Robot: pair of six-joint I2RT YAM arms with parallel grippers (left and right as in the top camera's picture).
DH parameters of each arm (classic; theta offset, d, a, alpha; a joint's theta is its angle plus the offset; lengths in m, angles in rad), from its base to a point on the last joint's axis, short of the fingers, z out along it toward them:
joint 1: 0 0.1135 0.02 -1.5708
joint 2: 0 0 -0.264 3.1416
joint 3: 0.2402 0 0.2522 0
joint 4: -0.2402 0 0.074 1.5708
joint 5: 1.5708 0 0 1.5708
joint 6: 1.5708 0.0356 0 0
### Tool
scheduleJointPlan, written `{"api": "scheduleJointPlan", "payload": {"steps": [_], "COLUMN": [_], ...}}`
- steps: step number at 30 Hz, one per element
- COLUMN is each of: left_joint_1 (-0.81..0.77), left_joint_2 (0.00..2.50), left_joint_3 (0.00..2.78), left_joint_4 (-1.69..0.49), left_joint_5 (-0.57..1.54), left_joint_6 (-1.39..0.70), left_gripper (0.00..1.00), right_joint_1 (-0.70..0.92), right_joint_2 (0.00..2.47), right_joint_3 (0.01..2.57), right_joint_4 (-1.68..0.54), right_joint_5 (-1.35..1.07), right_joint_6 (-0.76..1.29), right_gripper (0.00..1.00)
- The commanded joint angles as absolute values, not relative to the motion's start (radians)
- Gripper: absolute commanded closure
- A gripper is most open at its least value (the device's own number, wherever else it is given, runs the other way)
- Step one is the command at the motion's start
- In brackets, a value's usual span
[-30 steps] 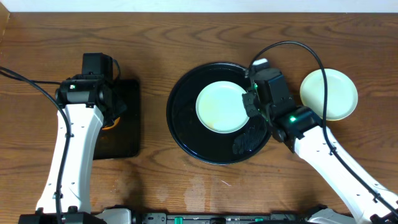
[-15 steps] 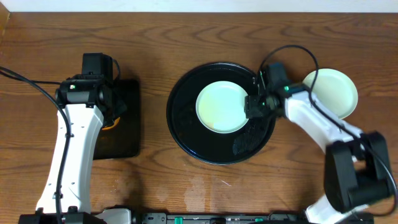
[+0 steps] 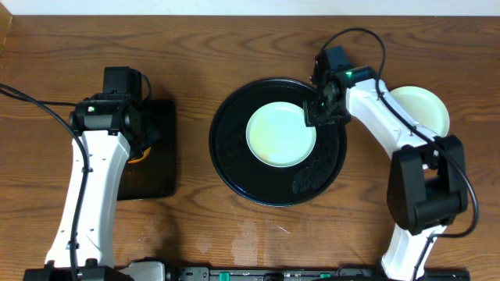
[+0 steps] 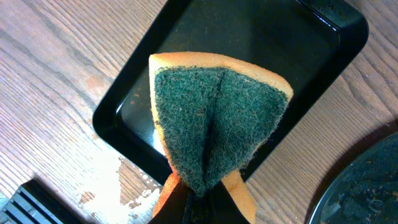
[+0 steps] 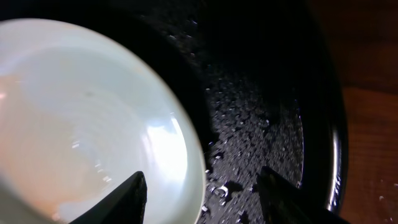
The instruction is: Clean dirty plates on tray and stack at the side
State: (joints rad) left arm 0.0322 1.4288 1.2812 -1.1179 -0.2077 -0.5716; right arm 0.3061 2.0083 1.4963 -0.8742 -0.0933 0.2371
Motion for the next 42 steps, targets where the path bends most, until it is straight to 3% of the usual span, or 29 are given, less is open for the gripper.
{"api": "scheduleJointPlan", "payload": {"steps": [1,7,11,13,15,23,42], "left_joint_1": [0.036,0.036,0.036,0.036,0.036,0.036,0.036], "left_joint_2": [1.425,1.425,1.425,1.425,1.425,1.425,1.425], "left_joint_3": [1.271,1.271,1.271,1.271,1.271,1.271,1.271], "left_joint_4": [-1.118,-1.118,-1.118,-1.118,-1.118,-1.118,-1.118], "left_joint_5": [-0.209,-0.209,-0.209,-0.209,-0.209,-0.208,-0.208], "left_joint_6": [-0.553,-0.553,-0.553,-0.553,-0.553,-0.553,-0.553], "left_gripper": [0.92,0.92,0.92,0.92,0.92,0.92,0.92], "right_joint_1": [0.326,0.355,0.382,0.394,0.403,0.424,0.570], "right_joint_2": [2.063,2.130,2.146,2.147,2.147,2.112,1.769], "right_joint_3": [1.505,1.504,1.504,1.504,1.504,1.531,1.616], "right_joint_4": [-0.876,-0.863,-0.850,-0.849,-0.849,-0.899,-0.935], "right_joint_5": [-0.057,-0.058,-0.049,-0.017,0.024,0.218,0.709], "right_joint_6": [0.231,0.230,0.230,0.231,0.231,0.231,0.167], "right_gripper": [0.45,0.47,0.59,0.75,0.99,0.99,0.99]}}
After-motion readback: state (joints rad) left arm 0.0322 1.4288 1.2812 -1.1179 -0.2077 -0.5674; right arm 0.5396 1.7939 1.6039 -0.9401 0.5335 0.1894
